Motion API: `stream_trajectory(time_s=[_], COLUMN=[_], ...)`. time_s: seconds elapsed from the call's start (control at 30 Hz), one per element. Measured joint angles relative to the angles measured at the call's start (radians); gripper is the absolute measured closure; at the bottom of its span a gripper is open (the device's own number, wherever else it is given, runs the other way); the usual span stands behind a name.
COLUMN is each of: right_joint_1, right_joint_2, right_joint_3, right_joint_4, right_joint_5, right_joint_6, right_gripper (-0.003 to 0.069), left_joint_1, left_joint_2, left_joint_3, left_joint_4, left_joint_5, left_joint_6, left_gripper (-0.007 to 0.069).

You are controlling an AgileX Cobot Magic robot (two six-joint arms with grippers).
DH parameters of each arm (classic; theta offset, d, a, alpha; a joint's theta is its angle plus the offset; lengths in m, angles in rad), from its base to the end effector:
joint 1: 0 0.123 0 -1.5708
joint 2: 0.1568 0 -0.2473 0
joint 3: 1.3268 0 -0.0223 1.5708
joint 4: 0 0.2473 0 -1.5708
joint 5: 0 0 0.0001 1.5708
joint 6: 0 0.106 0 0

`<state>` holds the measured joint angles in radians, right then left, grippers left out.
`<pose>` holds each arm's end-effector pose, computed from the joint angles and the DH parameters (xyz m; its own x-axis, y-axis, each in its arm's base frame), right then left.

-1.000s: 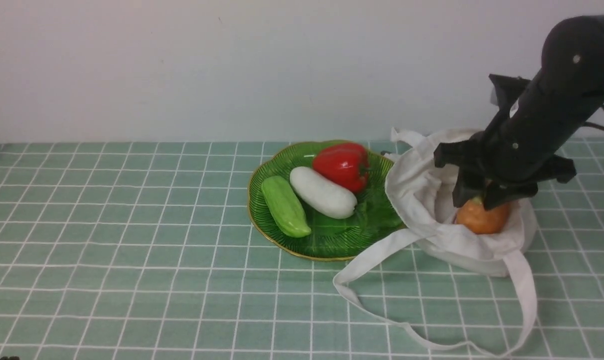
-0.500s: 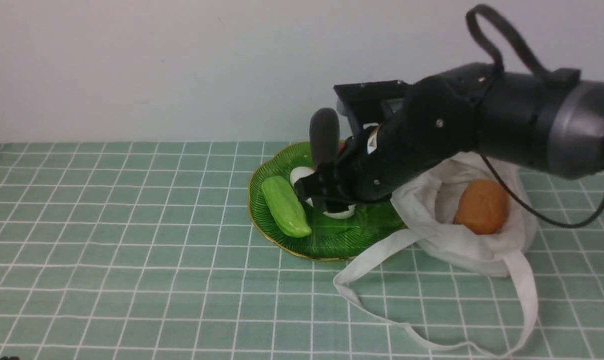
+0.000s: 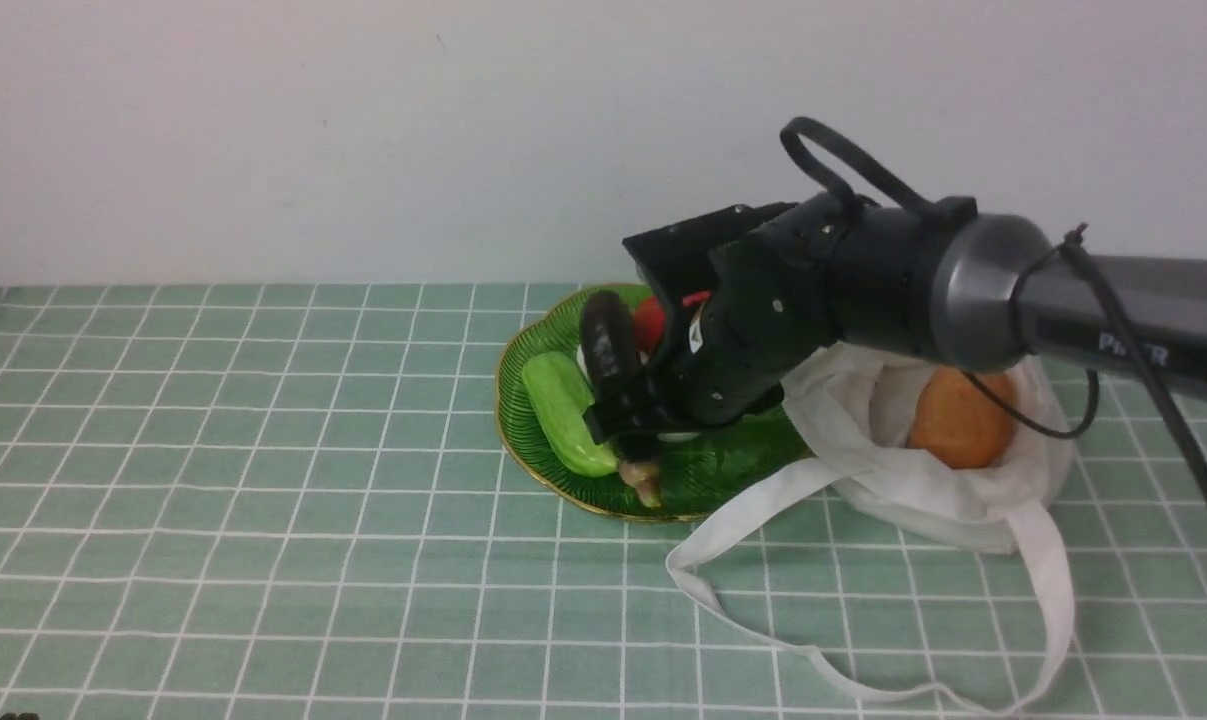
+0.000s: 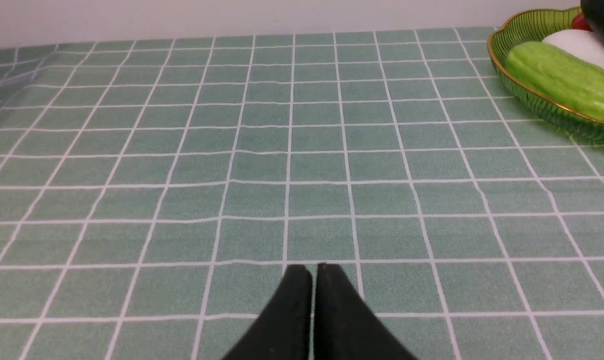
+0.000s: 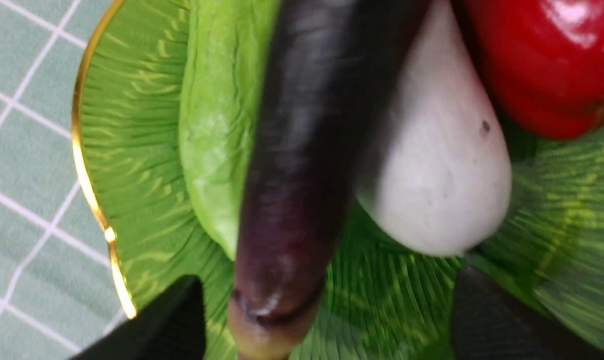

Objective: Take vegetables from cloth bag on blue coffee tablecloth place on plate.

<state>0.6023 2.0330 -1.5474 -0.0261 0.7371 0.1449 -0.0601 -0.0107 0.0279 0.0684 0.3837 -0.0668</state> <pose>0.3510 0.2391 0.1529 -0.8114 -0.4059 -0.4205 -0.4624 0.8859 0.0370 0.1012 -0.0034 0.1658 -0.3074 0.0151 -0.9515 0.0347 0.9994 0.0047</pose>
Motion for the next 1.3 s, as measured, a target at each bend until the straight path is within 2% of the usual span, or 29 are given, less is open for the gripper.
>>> stream_trajectory(time_s=[0.03,0.1,0.23,0.4,0.57,0.63,0.87,1.1,1.2,1.3], right_joint_1=[0.0,0.0,0.0,0.0,0.0,0.0,0.0,0.0,0.0,0.0], right_joint_2=[0.002,0.002,0.002,-0.071,-0.248,-0.293,-0.696,-1.127,-1.302,-1.506], right_joint_3=[-0.03,-0.102,-0.295,-0.439,-0.436,-0.426,-0.194,0.276,0.515,0.818], right_joint_4=[0.0,-0.006,-0.046,-0.061,-0.046,-0.044,-0.044,-0.048,-0.048,-0.048], right_joint_5=[0.066,0.196,0.452,0.494,0.515,0.515,0.525,0.483,0.306,-0.012], right_joint_6=[0.0,-0.001,-0.071,-0.145,-0.167,-0.167,-0.154,-0.138,-0.128,-0.123], right_gripper=[0.0014,-0.0017,-0.0024,0.0052,0.0154,0.0172,0.0335,0.0583,0.0649,0.067], left_joint_1=[0.0,0.0,0.0,0.0,0.0,0.0,0.0,0.0,0.0,0.0], left_joint_2=[0.0,0.0,0.0,0.0,0.0,0.0,0.0,0.0,0.0,0.0], left_joint_3=[0.0,0.0,0.0,0.0,0.0,0.0,0.0,0.0,0.0,0.0], left_joint_4=[0.0,0.0,0.0,0.0,0.0,0.0,0.0,0.0,0.0,0.0], left_joint_5=[0.0,0.0,0.0,0.0,0.0,0.0,0.0,0.0,0.0,0.0], left_joint_6=[0.0,0.0,0.0,0.0,0.0,0.0,0.0,0.0,0.0,0.0], left_gripper=[0.0632,0.0632,0.0632,0.0632,0.0632,0.0632,0.0632,0.0632,0.0632,0.0632])
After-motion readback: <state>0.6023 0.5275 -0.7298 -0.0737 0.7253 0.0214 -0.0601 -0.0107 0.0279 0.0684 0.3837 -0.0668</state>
